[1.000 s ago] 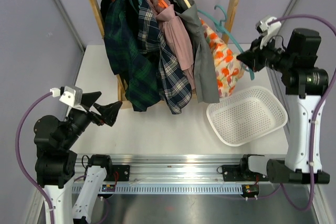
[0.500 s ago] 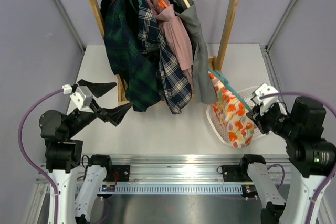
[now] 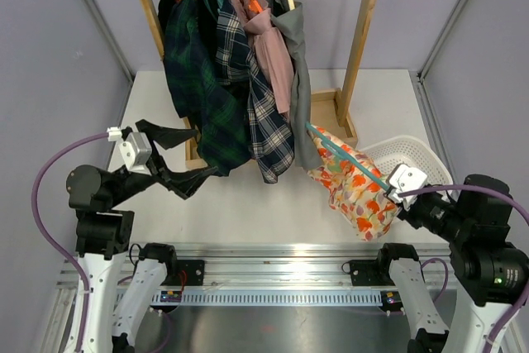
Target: Remove the skirt from the hanger
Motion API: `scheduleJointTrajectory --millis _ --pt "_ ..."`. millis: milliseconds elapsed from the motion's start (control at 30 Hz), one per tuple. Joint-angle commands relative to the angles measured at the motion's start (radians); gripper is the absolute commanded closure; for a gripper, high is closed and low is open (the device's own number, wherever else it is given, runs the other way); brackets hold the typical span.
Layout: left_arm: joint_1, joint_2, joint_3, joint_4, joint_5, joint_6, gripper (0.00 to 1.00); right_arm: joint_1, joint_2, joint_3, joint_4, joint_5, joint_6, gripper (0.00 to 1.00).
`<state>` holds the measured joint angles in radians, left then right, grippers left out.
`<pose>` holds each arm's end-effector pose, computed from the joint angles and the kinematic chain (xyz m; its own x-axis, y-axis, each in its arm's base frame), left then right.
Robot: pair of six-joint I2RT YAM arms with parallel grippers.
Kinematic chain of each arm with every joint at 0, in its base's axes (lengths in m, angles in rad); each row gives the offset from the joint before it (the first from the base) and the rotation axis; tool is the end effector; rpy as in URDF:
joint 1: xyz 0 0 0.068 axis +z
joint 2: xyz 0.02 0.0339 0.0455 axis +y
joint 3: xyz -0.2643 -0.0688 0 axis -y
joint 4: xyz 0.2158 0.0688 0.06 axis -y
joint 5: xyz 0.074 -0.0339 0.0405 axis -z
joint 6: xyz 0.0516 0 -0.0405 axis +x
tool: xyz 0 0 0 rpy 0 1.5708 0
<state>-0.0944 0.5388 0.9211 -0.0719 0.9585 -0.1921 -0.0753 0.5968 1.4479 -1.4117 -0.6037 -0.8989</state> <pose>0.0654 -0.0486 0.4169 0.1400 -0.1235 -0.9824 0.8727 0.4841 0.0636 -0.0006 0.0294 0.4019 -0.0033 -0.6459 -0.7634 -0.6748 0.5648 -0.4750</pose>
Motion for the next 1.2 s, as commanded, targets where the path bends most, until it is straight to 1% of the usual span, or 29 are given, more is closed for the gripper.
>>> scheduleJointTrajectory --millis 0,67,100,233,267,400,467,600,667,800,833,933,967,1000,1033,1067,1133,1167 --pt "-0.022 0.019 -0.005 0.063 0.032 -0.001 0.04 0.006 -0.003 -0.044 -0.231 -0.121 -0.034 1.00" --pt "-0.033 0.032 -0.002 0.066 0.034 0.005 0.05 0.006 0.003 -0.053 -0.233 -0.171 -0.020 1.00" --pt "-0.047 0.039 0.002 0.066 0.039 0.009 0.06 0.006 0.004 -0.067 -0.233 -0.233 -0.020 1.00" --pt "-0.074 0.046 0.015 0.049 0.048 0.055 0.07 0.008 -0.008 -0.121 -0.231 -0.372 -0.115 1.00" --pt "-0.082 0.049 0.021 0.015 0.051 0.094 0.07 0.009 -0.003 -0.119 -0.233 -0.410 -0.129 1.00" --pt "-0.114 0.070 0.070 -0.057 0.054 0.164 0.09 0.011 0.020 -0.097 -0.231 -0.522 -0.187 1.00" --pt "-0.120 0.073 0.099 -0.080 0.059 0.184 0.09 0.012 0.034 -0.086 -0.231 -0.547 -0.198 1.00" --pt "-0.128 0.087 0.159 -0.117 0.071 0.273 0.09 0.011 0.061 -0.095 -0.231 -0.602 -0.251 1.00" --pt "-0.145 0.119 0.195 -0.120 0.085 0.283 0.12 0.011 0.084 -0.109 -0.230 -0.626 -0.291 1.00" --pt "-0.188 0.173 0.222 -0.111 0.120 0.286 0.18 0.012 0.141 -0.136 -0.228 -0.656 -0.366 1.00" --pt "-0.200 0.187 0.226 -0.117 0.120 0.295 0.19 0.015 0.176 -0.136 -0.228 -0.657 -0.380 1.00" --pt "-0.266 0.233 0.239 -0.172 0.083 0.345 0.23 0.054 0.237 -0.124 -0.227 -0.654 -0.414 1.00" --pt "-0.315 0.245 0.242 -0.184 0.042 0.379 0.23 0.071 0.251 -0.120 -0.225 -0.641 -0.417 1.00" --pt "-0.344 0.269 0.249 -0.199 0.019 0.400 0.23 0.133 0.276 -0.119 -0.224 -0.631 -0.417 1.00" --pt "-0.396 0.283 0.257 -0.233 -0.007 0.446 0.23 0.153 0.285 -0.119 -0.216 -0.625 -0.404 1.00" --pt "-0.419 0.302 0.266 -0.247 -0.045 0.462 0.23 0.173 0.294 -0.121 -0.192 -0.616 -0.385 1.00" --pt "-0.476 0.352 0.295 -0.288 -0.076 0.500 0.25 0.209 0.308 -0.121 -0.171 -0.611 -0.347 1.00" --pt "-0.494 0.368 0.303 -0.304 -0.104 0.516 0.25 0.216 0.310 -0.121 -0.129 -0.608 -0.300 1.00"
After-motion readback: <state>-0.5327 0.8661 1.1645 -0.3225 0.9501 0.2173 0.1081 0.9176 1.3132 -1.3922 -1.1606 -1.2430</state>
